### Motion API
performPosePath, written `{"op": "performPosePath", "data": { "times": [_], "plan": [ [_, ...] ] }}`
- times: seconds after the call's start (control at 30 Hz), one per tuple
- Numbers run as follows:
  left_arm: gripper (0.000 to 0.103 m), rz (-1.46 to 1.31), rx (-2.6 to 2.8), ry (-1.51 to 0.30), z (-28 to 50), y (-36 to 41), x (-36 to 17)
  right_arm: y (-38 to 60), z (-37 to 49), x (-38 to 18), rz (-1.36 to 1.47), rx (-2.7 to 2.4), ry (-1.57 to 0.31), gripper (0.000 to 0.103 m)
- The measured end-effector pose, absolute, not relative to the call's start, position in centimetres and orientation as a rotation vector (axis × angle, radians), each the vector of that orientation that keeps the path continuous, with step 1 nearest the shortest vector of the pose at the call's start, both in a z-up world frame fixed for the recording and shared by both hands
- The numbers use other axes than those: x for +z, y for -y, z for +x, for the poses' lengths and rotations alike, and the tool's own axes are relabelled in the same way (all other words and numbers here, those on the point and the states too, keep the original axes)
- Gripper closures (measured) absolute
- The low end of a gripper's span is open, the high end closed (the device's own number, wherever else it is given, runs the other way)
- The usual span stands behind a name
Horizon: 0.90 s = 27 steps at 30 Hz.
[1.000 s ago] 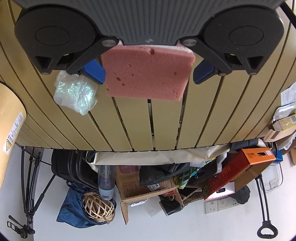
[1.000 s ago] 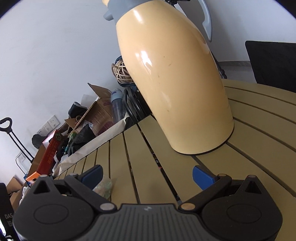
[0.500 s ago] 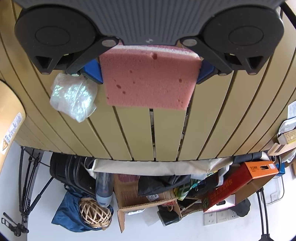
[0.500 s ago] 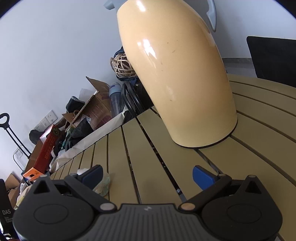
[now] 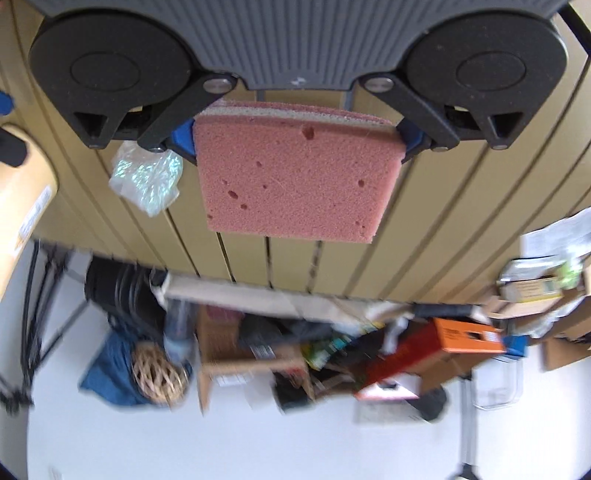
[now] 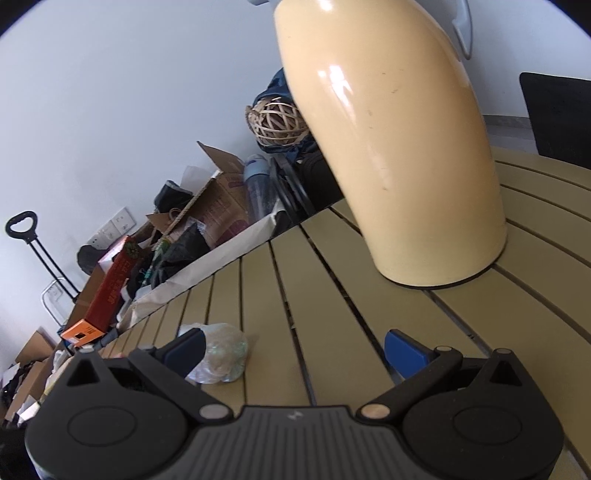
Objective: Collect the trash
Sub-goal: 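Close the left gripper on the pink sponge while the right tool approaches the clear plastic bag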
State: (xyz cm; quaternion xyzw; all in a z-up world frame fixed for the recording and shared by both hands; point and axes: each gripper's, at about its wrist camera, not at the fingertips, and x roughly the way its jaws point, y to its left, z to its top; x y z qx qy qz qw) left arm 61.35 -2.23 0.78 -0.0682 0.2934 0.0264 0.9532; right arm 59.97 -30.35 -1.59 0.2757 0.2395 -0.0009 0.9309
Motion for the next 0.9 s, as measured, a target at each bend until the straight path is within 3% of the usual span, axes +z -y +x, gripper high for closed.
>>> {"op": "performPosePath", "data": {
  "times": [0.47, 0.9],
  "plan": [
    [0.004, -0.327, 0.25, -0.375, 50.4, -4.2, 4.0, 25.4, 59.1, 0.4, 0.428, 0.1, -0.411, 0.0],
    [0.004, -0.353, 0.221, -0.36, 50.0, -7.6, 4.4, 20.3, 58.5, 0.8, 0.205, 0.066, -0.431, 0.0]
  ]
}}
